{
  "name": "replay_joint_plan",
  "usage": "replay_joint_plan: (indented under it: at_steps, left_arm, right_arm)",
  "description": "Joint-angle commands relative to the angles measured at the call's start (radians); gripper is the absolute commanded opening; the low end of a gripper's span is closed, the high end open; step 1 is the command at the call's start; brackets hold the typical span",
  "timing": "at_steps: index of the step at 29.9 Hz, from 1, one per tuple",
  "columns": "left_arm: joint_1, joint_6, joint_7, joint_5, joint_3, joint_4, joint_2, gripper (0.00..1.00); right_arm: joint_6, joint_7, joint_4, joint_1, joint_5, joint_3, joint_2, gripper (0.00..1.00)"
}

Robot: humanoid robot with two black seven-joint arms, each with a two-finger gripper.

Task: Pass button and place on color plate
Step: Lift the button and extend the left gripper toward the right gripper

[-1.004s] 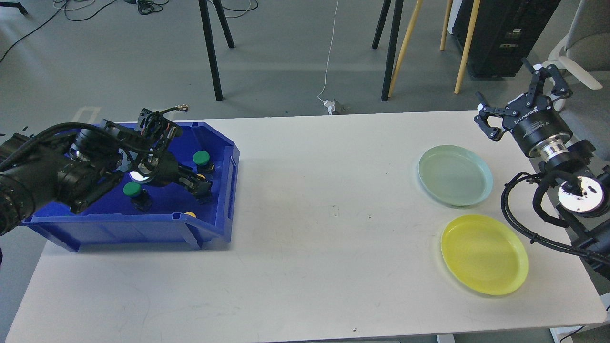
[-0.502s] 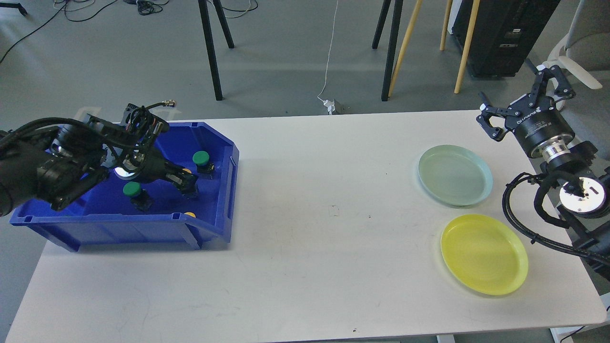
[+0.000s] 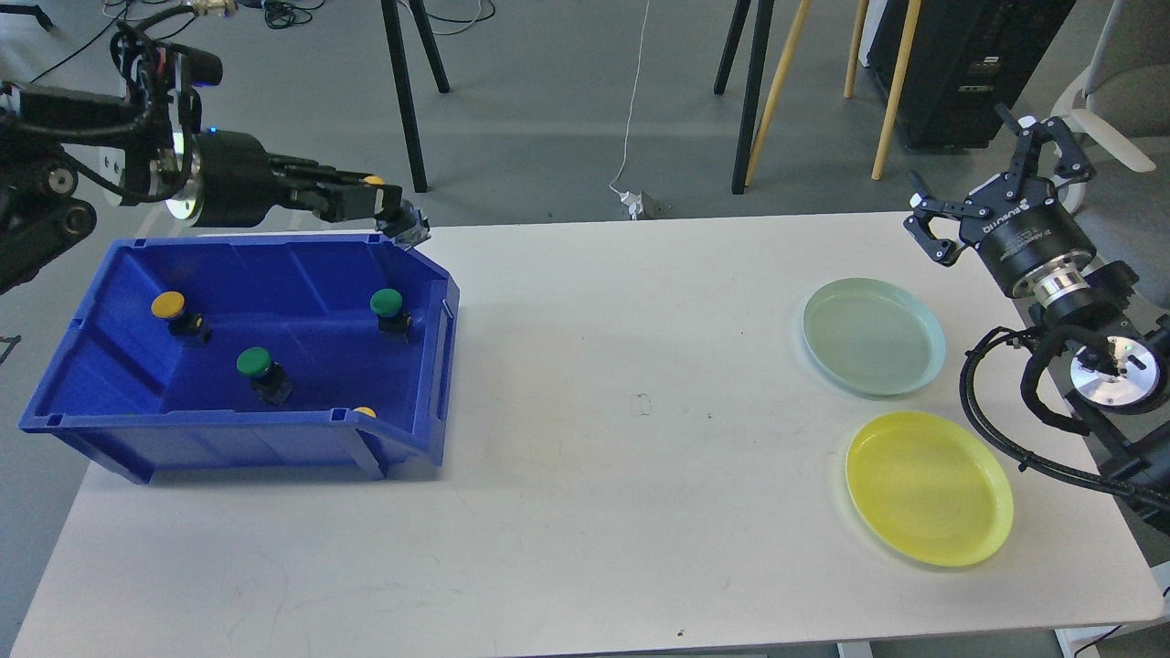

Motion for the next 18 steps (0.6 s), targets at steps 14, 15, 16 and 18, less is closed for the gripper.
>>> replay_joint_plan:
  at_steps: [14, 15, 16, 18]
  left_arm:
    - [0.173, 0.013, 0.000, -0.511, -0.082, 0.164, -0.573, 0.06]
    - [0.175, 0.030, 0.000, -0.511, -0.082, 0.173, -0.587, 0.06]
    - [0.177, 0.045, 0.000, -0.514, -0.082, 0.176, -0.595, 0.06]
    - [0.177, 0.061, 0.000, -0.516, -0.082, 0.180, -0.603, 0.06]
  right_arm:
    - [-0.009, -0.006, 0.546, -0.252, -0.286, -0.049, -0.290, 0.99]
    - [-0.009, -0.007, 0.546, -0.247, -0.286, -0.052, -0.287, 0.99]
    - [-0.010, -0.007, 0.544, -0.241, -0.287, -0.061, -0.276, 0.99]
    - [-0.012, -0.009, 0.540, -0.213, -0.289, -0.083, -0.246, 0.99]
